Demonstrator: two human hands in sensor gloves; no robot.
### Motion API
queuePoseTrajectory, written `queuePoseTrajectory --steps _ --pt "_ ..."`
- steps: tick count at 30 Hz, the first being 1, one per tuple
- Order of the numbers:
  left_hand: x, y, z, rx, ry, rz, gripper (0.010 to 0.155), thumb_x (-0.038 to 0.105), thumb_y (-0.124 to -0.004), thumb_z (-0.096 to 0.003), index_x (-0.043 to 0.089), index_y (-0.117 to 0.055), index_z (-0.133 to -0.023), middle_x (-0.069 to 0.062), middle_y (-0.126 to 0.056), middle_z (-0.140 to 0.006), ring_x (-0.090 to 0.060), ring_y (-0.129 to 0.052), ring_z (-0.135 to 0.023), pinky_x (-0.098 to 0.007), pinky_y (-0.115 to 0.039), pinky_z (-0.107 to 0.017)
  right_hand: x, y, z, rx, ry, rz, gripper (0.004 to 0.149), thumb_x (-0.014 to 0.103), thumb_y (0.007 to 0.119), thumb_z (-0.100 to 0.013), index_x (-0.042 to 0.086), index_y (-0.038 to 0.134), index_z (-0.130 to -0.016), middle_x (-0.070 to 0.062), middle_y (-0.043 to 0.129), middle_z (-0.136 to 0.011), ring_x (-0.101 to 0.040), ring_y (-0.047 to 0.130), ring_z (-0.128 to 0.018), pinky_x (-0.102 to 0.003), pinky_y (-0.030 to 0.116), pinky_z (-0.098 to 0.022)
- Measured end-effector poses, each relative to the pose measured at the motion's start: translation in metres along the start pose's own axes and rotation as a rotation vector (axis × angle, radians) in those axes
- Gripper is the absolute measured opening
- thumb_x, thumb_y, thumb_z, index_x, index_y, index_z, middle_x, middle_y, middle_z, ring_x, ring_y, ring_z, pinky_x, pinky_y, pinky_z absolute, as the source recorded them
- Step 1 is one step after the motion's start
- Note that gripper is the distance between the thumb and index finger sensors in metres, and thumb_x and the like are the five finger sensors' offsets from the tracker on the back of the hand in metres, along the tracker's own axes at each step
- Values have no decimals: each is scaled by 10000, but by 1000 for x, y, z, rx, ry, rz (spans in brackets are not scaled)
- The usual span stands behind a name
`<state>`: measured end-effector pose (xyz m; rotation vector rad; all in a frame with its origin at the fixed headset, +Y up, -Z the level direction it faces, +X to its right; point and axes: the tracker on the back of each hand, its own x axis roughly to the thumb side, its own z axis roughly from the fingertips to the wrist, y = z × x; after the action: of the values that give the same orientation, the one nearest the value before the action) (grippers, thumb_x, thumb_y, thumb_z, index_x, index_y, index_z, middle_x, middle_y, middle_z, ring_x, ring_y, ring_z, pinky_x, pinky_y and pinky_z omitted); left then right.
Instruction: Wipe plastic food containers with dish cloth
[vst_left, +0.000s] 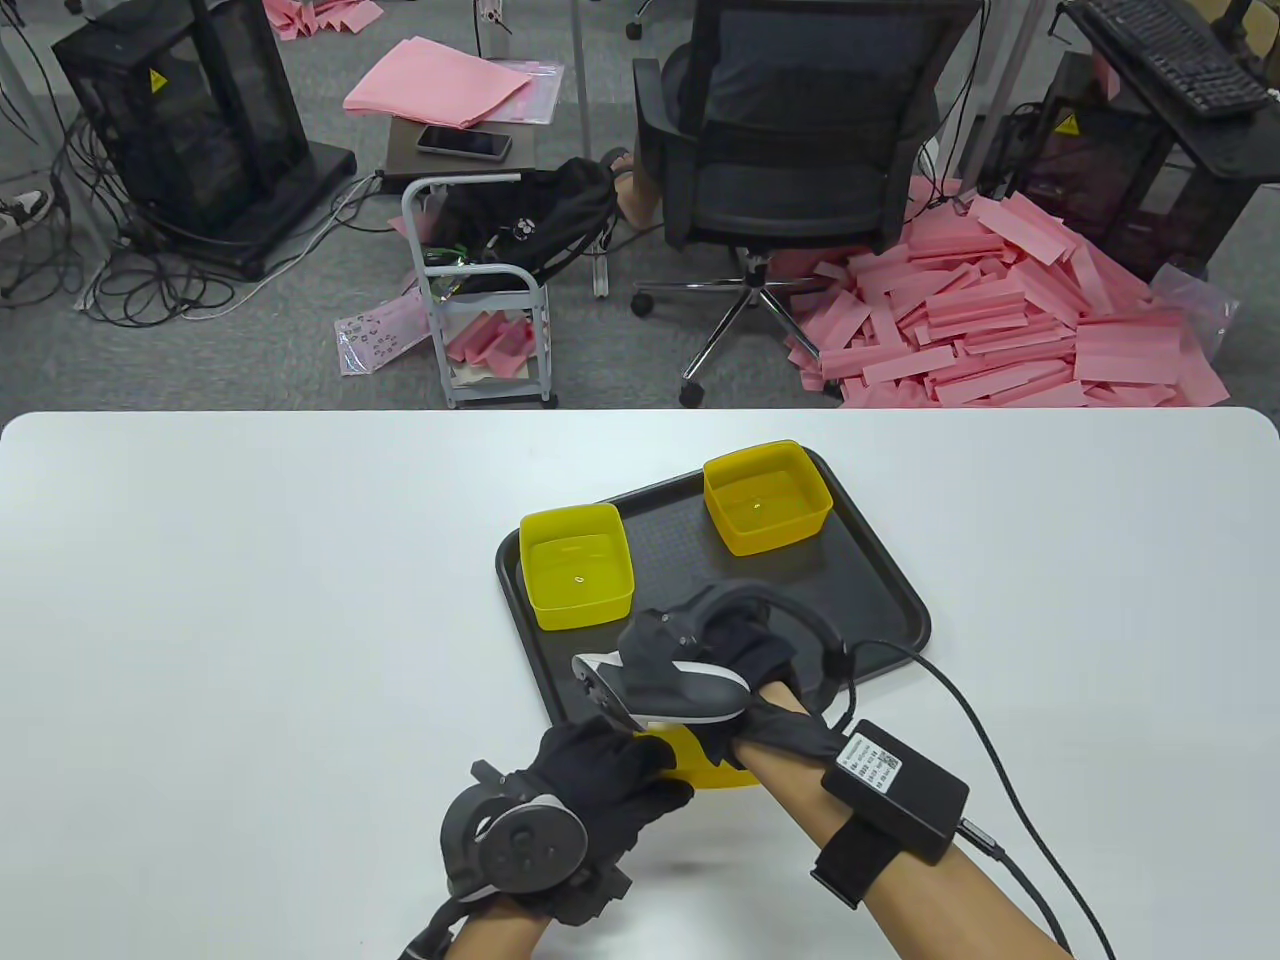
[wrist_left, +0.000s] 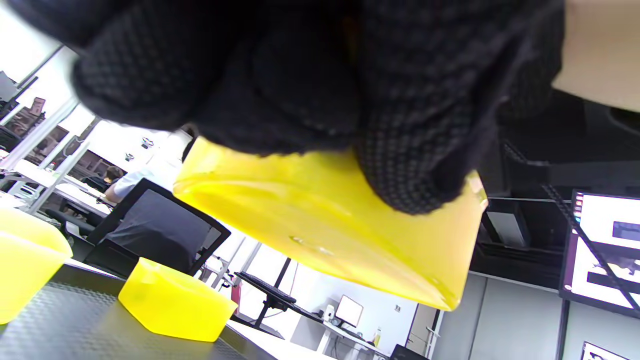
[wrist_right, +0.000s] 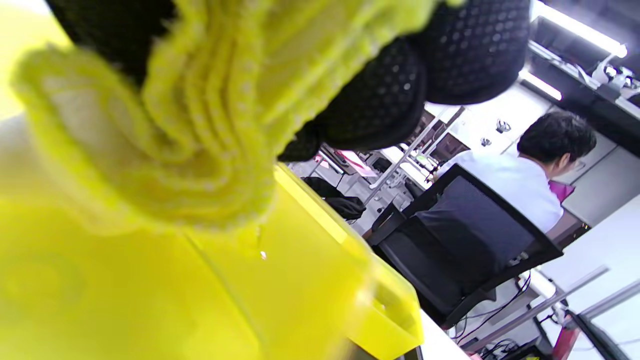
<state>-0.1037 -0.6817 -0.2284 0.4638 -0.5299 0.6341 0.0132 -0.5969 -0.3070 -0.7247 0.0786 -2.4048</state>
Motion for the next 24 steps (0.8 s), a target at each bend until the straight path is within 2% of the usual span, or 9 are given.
queuePoseTrajectory --steps 3,6,10,12,15,18,20,22,24 --pt "-4 2 1 10 26 -8 440 525 -996 -303 245 -996 -643 10 -1043 -351 -275 -1013 -377 -442 -857 -326 -4 9 6 75 -7 69 455 449 911 -427 375 762 -851 63 940 -781 -236 959 -602 -502 832 -526" --pt "-4 -2 0 -5 14 -32 440 525 -994 -304 251 -992 -649 10 -1042 -362 -278 -1011 -387 -443 -856 -328 -2 12 13 144 -79 60 441 423 928 -418 413 783 -834 93 931 -829 -237 946 -659 -500 824 -554" --pt "-3 -5 0 -9 15 -70 437 531 -989 -306 254 -990 -646 15 -1043 -356 -271 -1015 -378 -437 -862 -321 1 13 16 325 -140 -63 436 392 920 -437 417 779 -849 98 906 -885 -246 924 -722 -498 811 -588" --pt "-3 -6 1 -14 13 -60 440 530 -989 -305 254 -989 -648 14 -1043 -361 -273 -1015 -380 -439 -861 -321 0 13 20 376 -132 -86 447 394 900 -452 399 757 -875 94 899 -896 -241 925 -723 -491 814 -581" --pt "-2 -6 1 -20 12 -62 439 533 -985 -307 254 -988 -646 17 -1043 -357 -270 -1016 -375 -437 -863 -318 -7 16 18 446 -137 -296 466 387 862 -481 330 723 -922 40 900 -892 -259 932 -693 -487 823 -550" --pt "-2 -7 1 -15 18 -34 441 534 -980 -310 245 -987 -643 16 -1044 -350 -270 -1018 -363 -437 -865 -309 -10 17 16 390 -173 -460 473 392 837 -492 302 713 -940 11 919 -863 -256 956 -647 -469 850 -502" --pt "-3 -5 1 -19 26 -41 441 536 -979 -312 244 -987 -642 17 -1044 -346 -267 -1019 -360 -434 -866 -307 -16 22 14 392 -150 -534 488 399 819 -502 286 700 -962 4 919 -856 -251 960 -636 -462 856 -489" --pt "-7 -6 0 -26 44 -34 441 532 -981 -315 236 -985 -643 12 -1039 -343 -269 -1015 -357 -438 -862 -305 -21 29 14 314 -133 -643 536 408 809 -505 263 676 -1004 -2 936 -829 -246 972 -602 -447 865 -452" --pt "-10 -7 0 -44 59 -27 442 531 -979 -320 233 -980 -647 13 -1036 -345 -268 -1012 -357 -439 -860 -305 -25 35 16 254 -117 -723 526 405 810 -507 267 685 -1000 -15 937 -824 -254 965 -599 -452 859 -448"
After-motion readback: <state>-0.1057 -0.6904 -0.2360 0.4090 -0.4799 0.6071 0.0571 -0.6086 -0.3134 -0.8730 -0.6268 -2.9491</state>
